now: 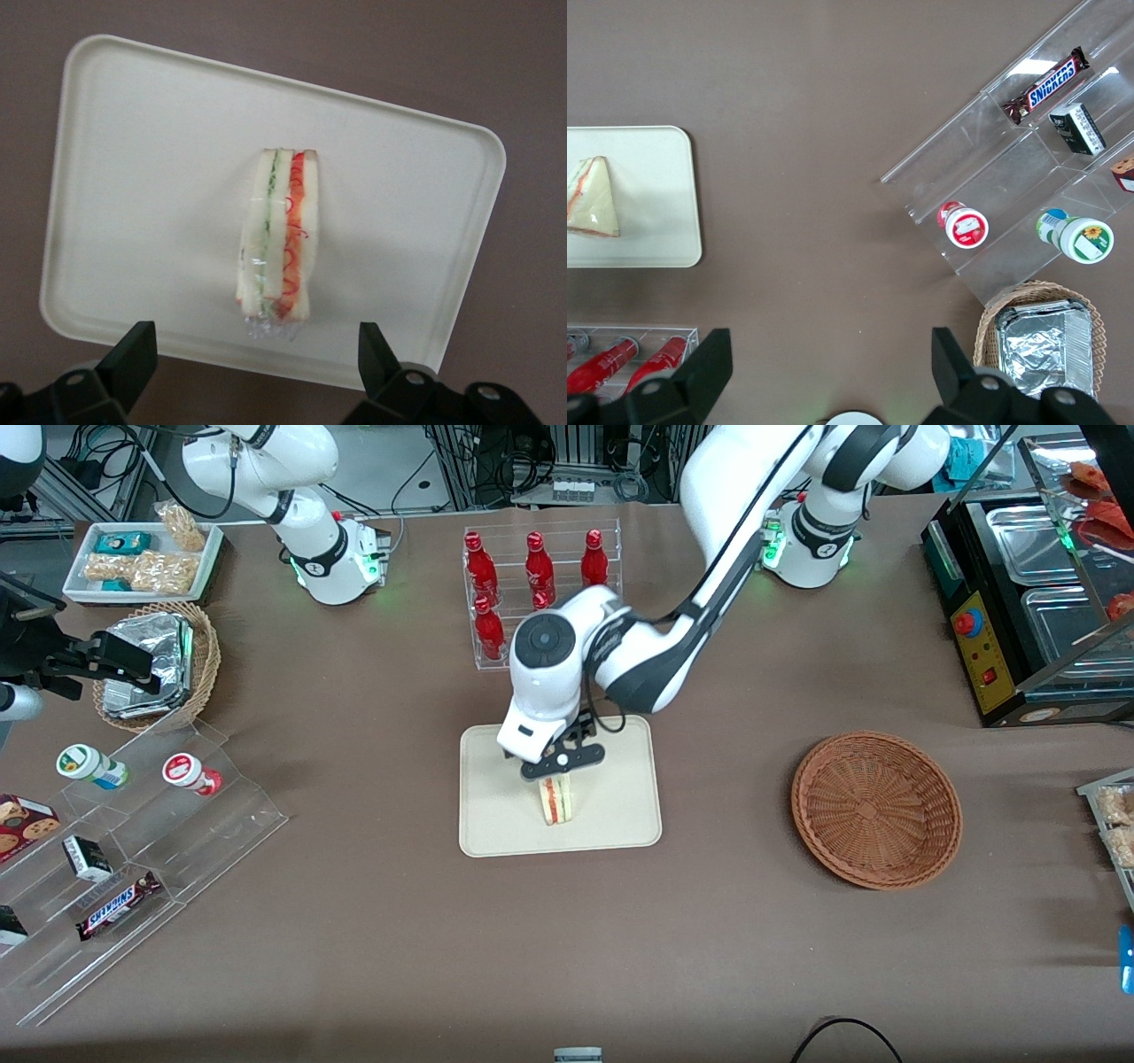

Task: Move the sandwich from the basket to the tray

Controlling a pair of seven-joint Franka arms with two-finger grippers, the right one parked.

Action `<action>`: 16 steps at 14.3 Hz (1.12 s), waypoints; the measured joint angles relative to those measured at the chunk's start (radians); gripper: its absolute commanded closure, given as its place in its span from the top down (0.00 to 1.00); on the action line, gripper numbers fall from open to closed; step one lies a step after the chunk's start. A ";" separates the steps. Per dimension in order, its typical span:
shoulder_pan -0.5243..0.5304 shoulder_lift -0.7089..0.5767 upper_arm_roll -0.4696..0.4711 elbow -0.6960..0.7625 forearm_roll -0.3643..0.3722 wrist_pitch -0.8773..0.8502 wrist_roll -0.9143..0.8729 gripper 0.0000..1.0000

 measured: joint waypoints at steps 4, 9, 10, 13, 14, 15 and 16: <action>0.059 -0.113 0.034 -0.078 0.008 -0.114 0.081 1.00; 0.247 -0.274 0.042 -0.286 0.010 -0.131 0.340 1.00; 0.284 -0.309 0.042 -0.329 0.010 -0.131 0.405 1.00; 0.380 -0.423 0.044 -0.444 0.010 -0.132 0.593 1.00; 0.409 -0.462 0.044 -0.476 0.010 -0.138 0.655 1.00; 0.439 -0.501 0.044 -0.504 0.010 -0.152 0.716 1.00; 0.467 -0.535 0.044 -0.523 0.010 -0.172 0.775 1.00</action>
